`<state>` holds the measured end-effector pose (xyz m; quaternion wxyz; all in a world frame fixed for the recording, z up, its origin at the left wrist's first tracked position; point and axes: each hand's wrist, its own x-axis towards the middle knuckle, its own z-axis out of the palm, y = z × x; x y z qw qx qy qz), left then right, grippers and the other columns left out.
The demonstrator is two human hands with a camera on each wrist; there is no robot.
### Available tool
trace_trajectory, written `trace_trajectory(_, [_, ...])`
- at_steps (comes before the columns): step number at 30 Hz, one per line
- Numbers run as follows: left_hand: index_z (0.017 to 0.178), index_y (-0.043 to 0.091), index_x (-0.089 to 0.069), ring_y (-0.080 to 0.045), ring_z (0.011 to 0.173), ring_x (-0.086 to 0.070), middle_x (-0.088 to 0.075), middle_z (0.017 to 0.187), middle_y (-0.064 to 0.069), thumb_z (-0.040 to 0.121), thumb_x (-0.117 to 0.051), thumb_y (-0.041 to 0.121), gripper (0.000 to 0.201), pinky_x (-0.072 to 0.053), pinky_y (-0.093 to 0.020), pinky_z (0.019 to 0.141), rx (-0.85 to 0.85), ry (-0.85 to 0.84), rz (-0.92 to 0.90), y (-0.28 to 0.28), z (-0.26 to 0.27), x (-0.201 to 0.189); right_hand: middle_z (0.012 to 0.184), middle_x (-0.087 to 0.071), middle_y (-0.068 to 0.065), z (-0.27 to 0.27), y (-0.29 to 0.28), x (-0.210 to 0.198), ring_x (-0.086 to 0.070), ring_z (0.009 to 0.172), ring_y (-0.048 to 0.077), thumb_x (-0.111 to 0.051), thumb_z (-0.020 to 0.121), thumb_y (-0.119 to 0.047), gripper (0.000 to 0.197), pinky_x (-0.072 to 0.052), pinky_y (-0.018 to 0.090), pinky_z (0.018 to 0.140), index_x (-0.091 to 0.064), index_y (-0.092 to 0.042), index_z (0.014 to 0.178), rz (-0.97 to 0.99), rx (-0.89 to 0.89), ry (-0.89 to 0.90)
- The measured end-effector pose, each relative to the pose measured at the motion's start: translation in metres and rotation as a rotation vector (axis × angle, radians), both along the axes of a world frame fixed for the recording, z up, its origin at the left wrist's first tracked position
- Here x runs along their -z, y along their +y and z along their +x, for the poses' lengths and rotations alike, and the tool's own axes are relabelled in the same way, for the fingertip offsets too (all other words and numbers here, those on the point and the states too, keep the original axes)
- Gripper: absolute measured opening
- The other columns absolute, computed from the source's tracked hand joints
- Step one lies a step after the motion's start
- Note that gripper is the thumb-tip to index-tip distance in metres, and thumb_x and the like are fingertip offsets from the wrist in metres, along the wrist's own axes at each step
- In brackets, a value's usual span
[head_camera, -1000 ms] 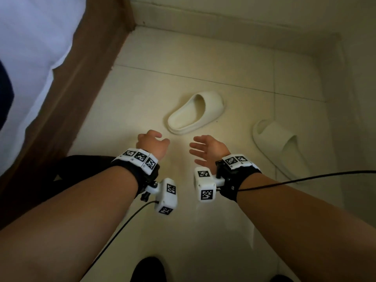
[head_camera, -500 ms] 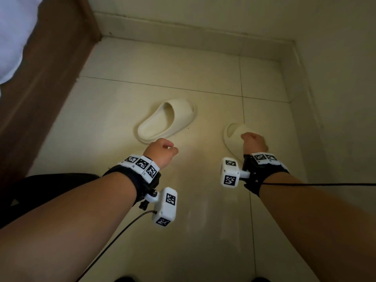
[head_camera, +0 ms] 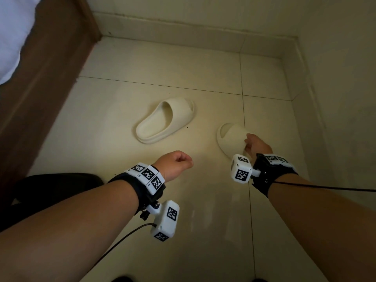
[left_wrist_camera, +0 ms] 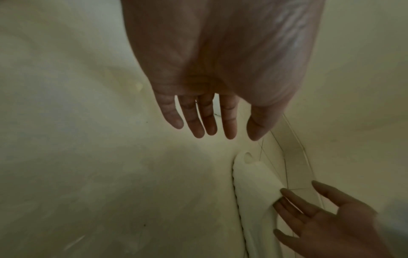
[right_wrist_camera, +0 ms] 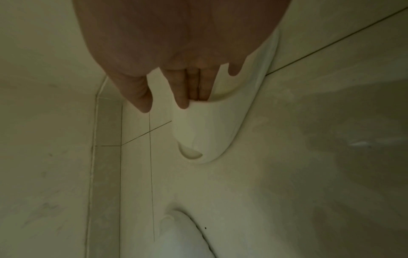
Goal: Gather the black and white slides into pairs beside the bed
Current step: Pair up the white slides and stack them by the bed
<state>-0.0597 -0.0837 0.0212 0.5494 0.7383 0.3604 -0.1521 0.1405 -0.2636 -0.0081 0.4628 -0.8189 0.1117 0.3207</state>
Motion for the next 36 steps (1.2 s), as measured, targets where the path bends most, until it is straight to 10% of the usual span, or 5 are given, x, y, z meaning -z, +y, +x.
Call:
trace_trajectory(7, [0.116, 0.021, -0.060, -0.015, 0.101, -0.058, -0.059, 0.119, 0.000, 0.082, -0.069, 0.023, 0.035, -0.045, -0.026, 0.082, 0.071, 0.041, 0.120, -0.003, -0.004, 0.003, 0.159, -0.022, 0.012, -0.066, 0.036, -0.036, -0.032, 0.141, 0.031, -0.051, 0.093, -0.023, 0.065, -0.025, 0.036, 0.117, -0.022, -0.022, 0.150, -0.360, -0.519, -0.042])
trace_trajectory(15, [0.143, 0.023, -0.032, -0.030, 0.129, -0.038, -0.025, 0.144, -0.008, 0.076, -0.070, 0.036, 0.078, -0.035, -0.042, 0.110, 0.084, 0.106, 0.371, 0.001, -0.015, 0.006, 0.144, -0.047, 0.010, -0.136, 0.081, -0.049, -0.043, 0.133, 0.027, -0.046, 0.095, -0.030, 0.048, -0.030, 0.029, 0.111, -0.042, -0.019, 0.141, -0.120, -0.537, 0.114])
trace_trajectory(19, [0.148, 0.023, -0.021, -0.031, 0.132, -0.034, -0.027, 0.147, -0.009, 0.075, -0.067, 0.046, 0.089, -0.036, -0.042, 0.106, 0.095, 0.149, 0.450, 0.008, -0.023, 0.006, 0.093, -0.066, 0.014, -0.145, 0.090, -0.039, -0.061, 0.082, 0.025, -0.068, 0.082, -0.019, 0.028, -0.048, 0.027, 0.077, -0.064, -0.002, 0.104, 0.041, -0.252, 0.277])
trace_trajectory(25, [0.146, 0.023, -0.024, -0.034, 0.128, -0.040, -0.040, 0.138, -0.014, 0.068, -0.071, 0.050, 0.095, -0.039, -0.043, 0.103, 0.116, 0.197, 0.482, 0.023, -0.030, 0.008, 0.086, -0.067, 0.007, -0.152, 0.099, -0.027, -0.065, 0.087, 0.027, -0.077, 0.071, -0.023, 0.038, -0.054, 0.038, 0.089, -0.057, -0.009, 0.100, 0.090, -0.071, 0.264])
trace_trajectory(36, [0.145, 0.026, -0.034, -0.037, 0.126, -0.038, -0.049, 0.134, -0.016, 0.084, -0.048, 0.009, 0.065, -0.041, -0.041, 0.102, -0.329, 0.209, 0.622, 0.124, -0.051, -0.012, 0.075, -0.057, -0.002, -0.122, 0.122, -0.027, -0.059, 0.061, 0.007, -0.051, 0.092, -0.017, 0.009, -0.044, 0.024, 0.050, -0.057, -0.012, 0.096, 0.082, -0.166, 0.090])
